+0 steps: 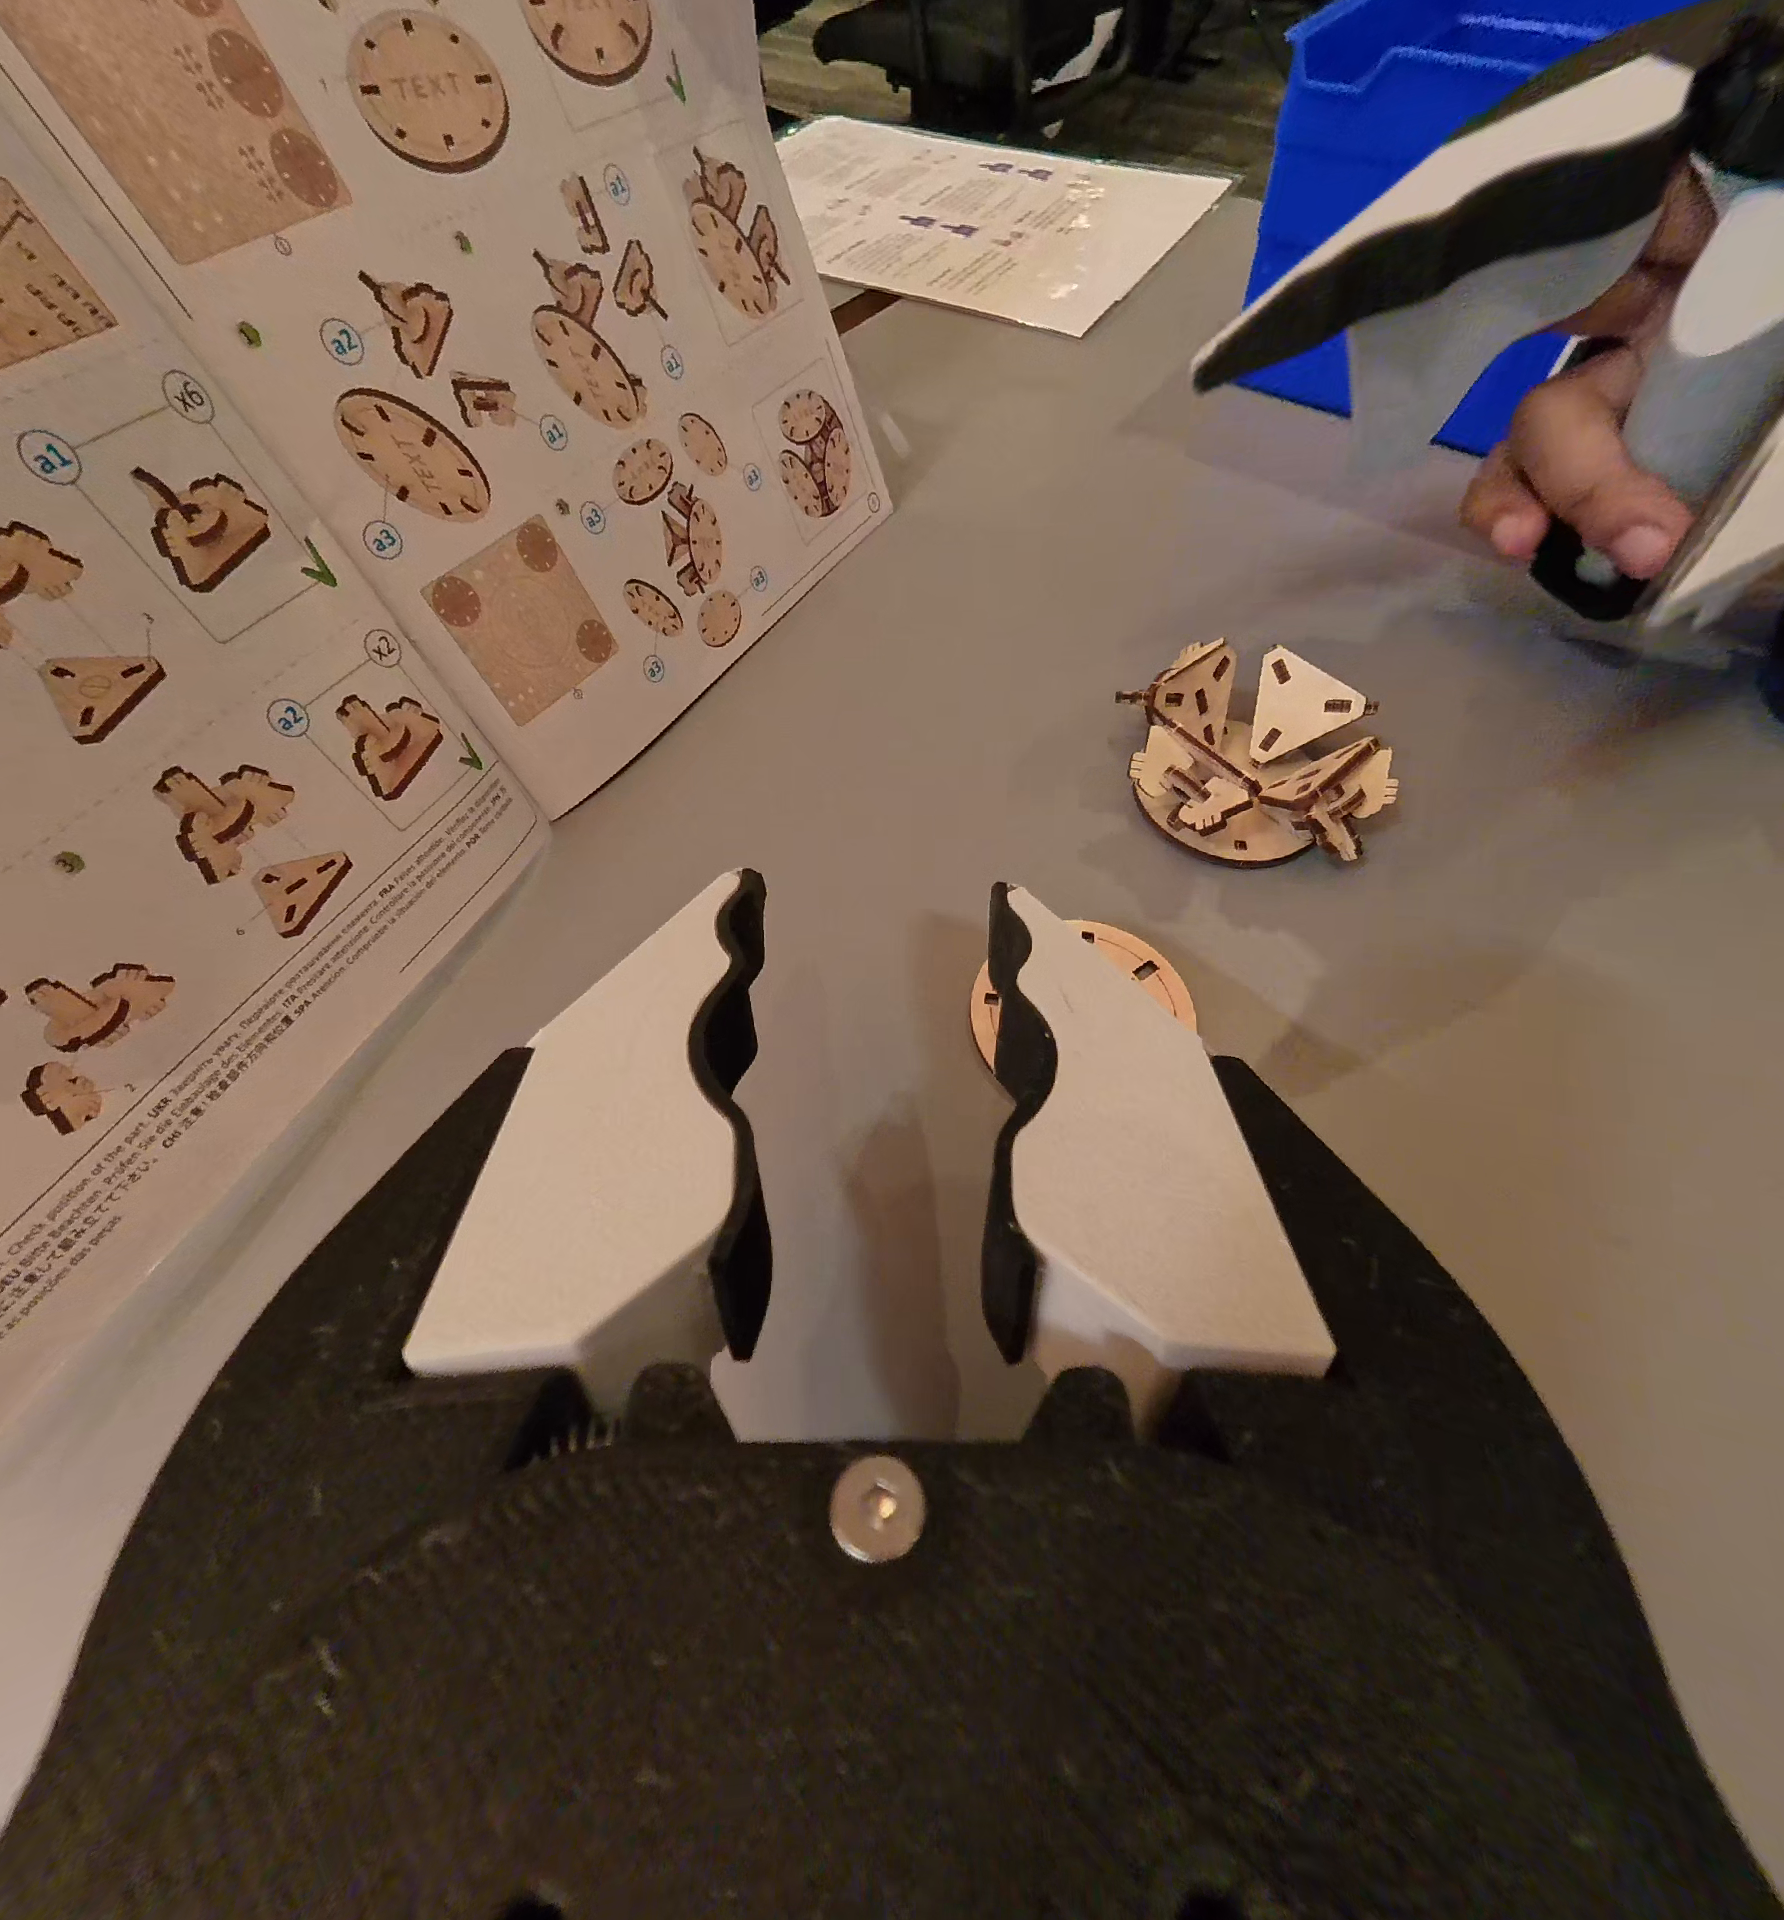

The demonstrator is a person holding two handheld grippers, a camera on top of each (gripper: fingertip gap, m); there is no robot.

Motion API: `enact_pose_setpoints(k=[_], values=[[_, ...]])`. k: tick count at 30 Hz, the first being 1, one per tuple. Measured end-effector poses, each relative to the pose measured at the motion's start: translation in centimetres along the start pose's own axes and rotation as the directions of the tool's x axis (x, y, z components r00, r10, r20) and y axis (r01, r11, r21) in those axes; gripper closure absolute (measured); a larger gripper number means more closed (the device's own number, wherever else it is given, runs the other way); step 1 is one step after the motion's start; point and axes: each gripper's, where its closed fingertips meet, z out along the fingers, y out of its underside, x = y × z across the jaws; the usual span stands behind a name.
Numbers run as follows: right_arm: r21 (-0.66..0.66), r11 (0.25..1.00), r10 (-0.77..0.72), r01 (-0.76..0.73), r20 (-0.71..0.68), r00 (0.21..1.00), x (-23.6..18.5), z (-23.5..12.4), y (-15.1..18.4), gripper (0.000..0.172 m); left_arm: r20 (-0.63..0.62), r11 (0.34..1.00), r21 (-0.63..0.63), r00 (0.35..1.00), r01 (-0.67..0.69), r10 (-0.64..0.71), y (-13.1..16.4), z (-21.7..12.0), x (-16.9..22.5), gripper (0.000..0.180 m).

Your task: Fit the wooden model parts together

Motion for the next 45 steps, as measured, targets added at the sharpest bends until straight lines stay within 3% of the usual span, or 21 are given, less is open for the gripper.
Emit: enact_pose_setpoints(k=[2,8,13,16,22,31,45], values=[[0.056,0.998,0.002,0.0,-0.031,1.0,0.2,0.0,-0.7,0.086,0.0,1.0,-0.001,1.0,0.0,0.0,0.0,0.0,0.0,0.14],[-0.019,0.995,-0.104,0.102,-0.166,0.981,1.0,0.7,0.0,0.094,-0.002,1.0,-0.003,1.0,0.007,-0.007,0.1,0.0,0.0,0.14],[0.015,0.999,-0.038,0.042,-0.179,0.983,1.2,0.9,-0.2,0.105,-0.002,1.0,-0.005,1.0,0.006,-0.006,0.1,0.0,0.0,0.14],[0.0,1.0,0.0,0.0,-0.144,0.99,0.7,1.7,0.6,0.106,-0.002,1.0,-0.008,1.0,0.003,-0.003,0.1,0.1,0.0,0.14],[-0.084,0.995,-0.07,0.055,-0.2,0.977,1.0,2.4,1.7,0.108,-0.004,1.0,-0.009,1.0,0.005,-0.005,0.1,0.1,0.0,0.14],[-0.07,0.997,-0.034,0.019,-0.231,0.972,1.5,2.2,1.7,0.114,-0.003,1.0,-0.015,1.0,0.001,-0.001,0.2,0.1,0.1,0.14],[-0.116,0.987,-0.144,0.112,-0.309,0.94,2.3,1.8,1.6,0.126,-0.004,1.0,-0.02,1.0,-0.004,0.004,0.3,0.2,0.1,0.14]])
